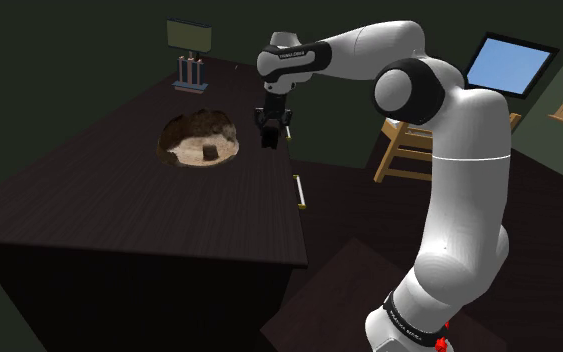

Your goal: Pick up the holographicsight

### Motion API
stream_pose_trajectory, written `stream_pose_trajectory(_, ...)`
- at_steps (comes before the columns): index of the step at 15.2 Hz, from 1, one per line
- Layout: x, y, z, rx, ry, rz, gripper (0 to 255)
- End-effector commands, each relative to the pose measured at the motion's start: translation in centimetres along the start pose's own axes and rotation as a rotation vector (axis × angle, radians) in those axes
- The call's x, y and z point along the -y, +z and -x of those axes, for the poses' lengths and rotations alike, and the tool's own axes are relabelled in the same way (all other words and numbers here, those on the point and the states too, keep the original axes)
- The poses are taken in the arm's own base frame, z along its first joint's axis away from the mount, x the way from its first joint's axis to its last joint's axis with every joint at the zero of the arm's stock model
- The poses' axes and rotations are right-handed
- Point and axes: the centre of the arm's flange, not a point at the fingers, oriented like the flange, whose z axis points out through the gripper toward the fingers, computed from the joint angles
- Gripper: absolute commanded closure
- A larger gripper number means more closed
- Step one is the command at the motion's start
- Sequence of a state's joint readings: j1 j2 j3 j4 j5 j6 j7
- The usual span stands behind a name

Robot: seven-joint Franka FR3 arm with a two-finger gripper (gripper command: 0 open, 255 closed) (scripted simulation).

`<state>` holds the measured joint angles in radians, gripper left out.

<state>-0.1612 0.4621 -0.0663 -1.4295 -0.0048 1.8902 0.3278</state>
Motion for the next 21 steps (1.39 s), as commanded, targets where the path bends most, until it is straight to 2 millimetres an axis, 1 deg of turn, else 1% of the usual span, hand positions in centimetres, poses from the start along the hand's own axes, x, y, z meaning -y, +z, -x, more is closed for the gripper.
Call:
stream_pose_trajectory(1,0.0,0.0,0.0,0.000,0.000,0.000,255)
stream_pose_trajectory(6,0.1,0.0,0.0,0.000,0.000,0.000,255)
stream_pose_trajectory(21,-0.2,-7.9,-0.1,0.000,0.000,0.000,255)
